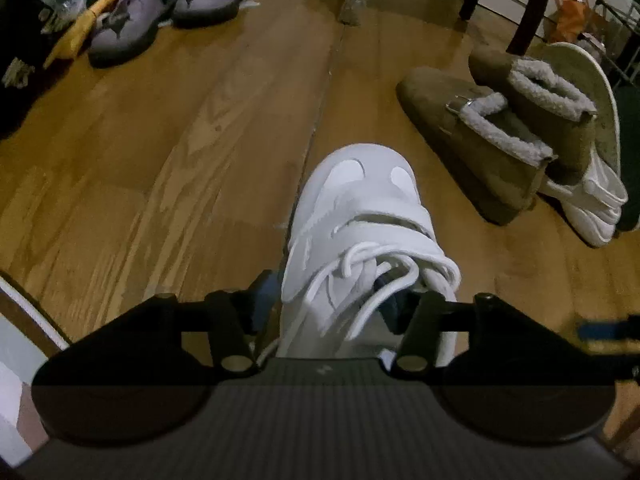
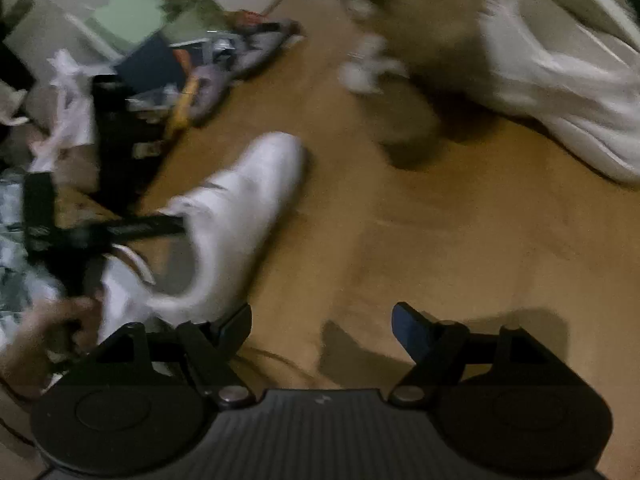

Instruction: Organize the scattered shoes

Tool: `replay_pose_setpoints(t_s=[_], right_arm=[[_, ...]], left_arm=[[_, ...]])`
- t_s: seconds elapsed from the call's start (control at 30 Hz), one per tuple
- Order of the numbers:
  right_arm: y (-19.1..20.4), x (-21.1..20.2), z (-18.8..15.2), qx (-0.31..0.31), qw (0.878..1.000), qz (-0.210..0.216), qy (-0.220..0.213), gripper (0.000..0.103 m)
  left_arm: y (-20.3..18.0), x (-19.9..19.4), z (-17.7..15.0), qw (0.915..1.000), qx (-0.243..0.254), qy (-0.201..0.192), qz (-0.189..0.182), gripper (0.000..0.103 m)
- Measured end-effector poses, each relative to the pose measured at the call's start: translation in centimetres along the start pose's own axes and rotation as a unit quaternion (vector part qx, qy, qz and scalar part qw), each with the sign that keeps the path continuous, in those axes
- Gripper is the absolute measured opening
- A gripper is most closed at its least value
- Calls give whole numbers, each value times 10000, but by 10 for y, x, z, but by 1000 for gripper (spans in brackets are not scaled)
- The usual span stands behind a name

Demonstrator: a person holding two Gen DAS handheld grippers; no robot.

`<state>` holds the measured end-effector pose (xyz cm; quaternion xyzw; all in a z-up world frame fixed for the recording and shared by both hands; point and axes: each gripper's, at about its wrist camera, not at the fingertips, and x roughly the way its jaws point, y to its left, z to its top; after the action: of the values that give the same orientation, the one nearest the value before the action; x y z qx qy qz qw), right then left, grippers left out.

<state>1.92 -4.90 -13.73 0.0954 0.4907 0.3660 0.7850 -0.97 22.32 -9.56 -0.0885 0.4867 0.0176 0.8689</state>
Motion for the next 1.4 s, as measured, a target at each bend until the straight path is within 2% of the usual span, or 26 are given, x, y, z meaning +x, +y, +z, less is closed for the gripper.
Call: replay_pose_setpoints(t_s=[0.07,0.17,0.3,0.4,0.5,0.53,0.67,0.8,0.87,0.93,1.07,1.1,1.2,1.27,1.33,1.4], right_arm=[[19,12,20,-226,9997,-59,-9,83],[43,31,42,-565,9982,-193,76,84],[73,60,57,-928,9944,-305,413,84],[87,83,58,-1107,9896,-555,728,83],[89,94,57,-1165,9886,-446,839,84],[89,96,57,-1200,9878,-461,878,84],[94,114,54,-1515,9795,-821,1047,84],[96,133,53,-1429,9752,-1109,1278,83],[93,138,54,-1193,9768,-1062,1425,76],[91,141,52,-1048,9771,-949,1591,48],[80,131,53,-494,9853,-764,1448,42],[73,128,53,-203,9875,-682,1404,38],[52,119,55,730,9884,-429,1262,36],[39,116,55,1380,9828,-261,1199,36],[22,113,52,2236,9681,-29,1127,36],[18,109,49,2661,9591,44,968,36]], left_arm=[[-7,-12,-5,9981,481,12,377,67],[-8,-22,-10,9963,624,84,581,77],[3,-34,-15,9979,247,403,444,81],[8,-36,-17,9964,-21,754,385,81],[11,-38,-19,9962,-74,793,363,84],[11,-37,-19,9955,-60,840,422,88],[12,-32,-19,9943,-187,962,427,90],[7,-29,-19,9929,-186,1068,484,91],[4,-28,-18,9929,-193,1102,414,91],[4,-29,-19,9927,-212,1116,392,91],[8,-31,-22,9925,-340,1118,357,92],[8,-30,-22,9924,-368,1123,350,93],[14,-33,-24,9924,-545,1067,270,97],[18,-40,-21,9923,-709,972,276,97],[17,-49,-20,9932,-717,861,326,97],[13,-58,-19,9944,-593,741,471,97]])
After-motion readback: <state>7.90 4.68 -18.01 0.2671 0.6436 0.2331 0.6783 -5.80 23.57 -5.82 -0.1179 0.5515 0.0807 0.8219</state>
